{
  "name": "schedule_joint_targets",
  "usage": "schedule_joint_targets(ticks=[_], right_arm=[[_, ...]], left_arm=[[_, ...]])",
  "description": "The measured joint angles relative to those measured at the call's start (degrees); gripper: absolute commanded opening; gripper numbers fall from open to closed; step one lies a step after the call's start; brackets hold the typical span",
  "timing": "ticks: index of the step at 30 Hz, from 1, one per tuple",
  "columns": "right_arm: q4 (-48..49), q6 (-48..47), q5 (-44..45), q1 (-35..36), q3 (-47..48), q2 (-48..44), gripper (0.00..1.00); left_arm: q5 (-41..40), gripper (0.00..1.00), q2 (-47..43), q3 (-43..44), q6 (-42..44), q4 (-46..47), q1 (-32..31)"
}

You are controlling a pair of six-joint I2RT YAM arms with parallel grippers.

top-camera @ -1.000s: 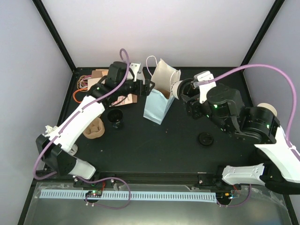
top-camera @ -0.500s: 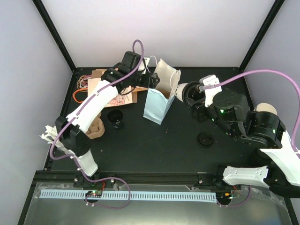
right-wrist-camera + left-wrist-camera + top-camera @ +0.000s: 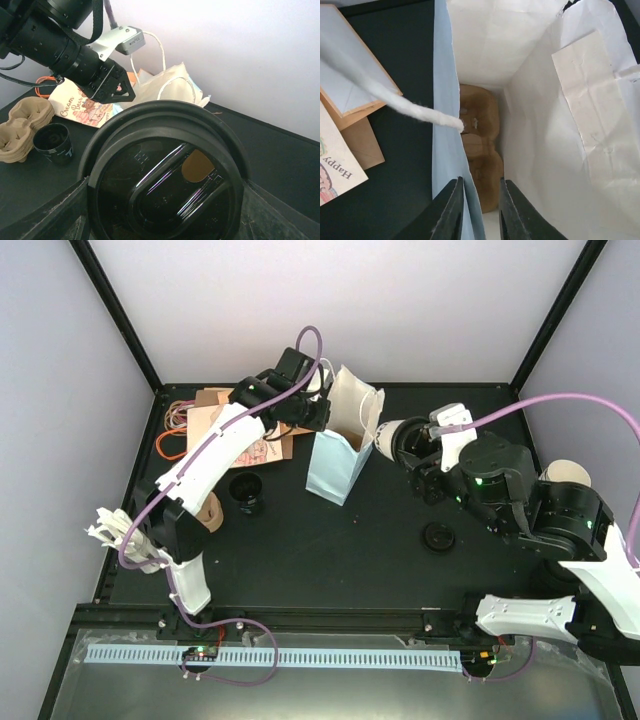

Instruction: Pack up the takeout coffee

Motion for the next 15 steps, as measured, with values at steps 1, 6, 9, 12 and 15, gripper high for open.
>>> schedule_joint_targets(ticks=[1, 6, 9, 12, 15], right_arm=[[0.04, 0.02, -0.04, 0.00, -0.09, -0.02, 0.67], [-0.02, 0.17, -0.42, 0.00, -0.94, -0.02, 0.67], [-0.07, 0.35, -0.59, 0.00, -0.98, 0.04, 0.67], [-0.44, 0.37, -0.57, 0.00, -0.74, 0.07, 0.67], [-0.87, 0.35, -0.57, 0.00, 0.24, 0.15, 0.67]], left_arm=[[-0.44, 0.16, 0.00, 0.52, 0.15, -0.28, -0.26], [-3.08, 0.02, -0.22, 2.25, 1.57, -1.95, -1.81], [-3.63, 0.02, -0.50, 2.25, 2.38, -2.95, -2.67], [-3.85, 0.02, -0.96, 2.25, 2.93, -4.42, -3.28], [-3.82, 0.02, -2.38, 1.42, 3.04, -5.53, -3.65]])
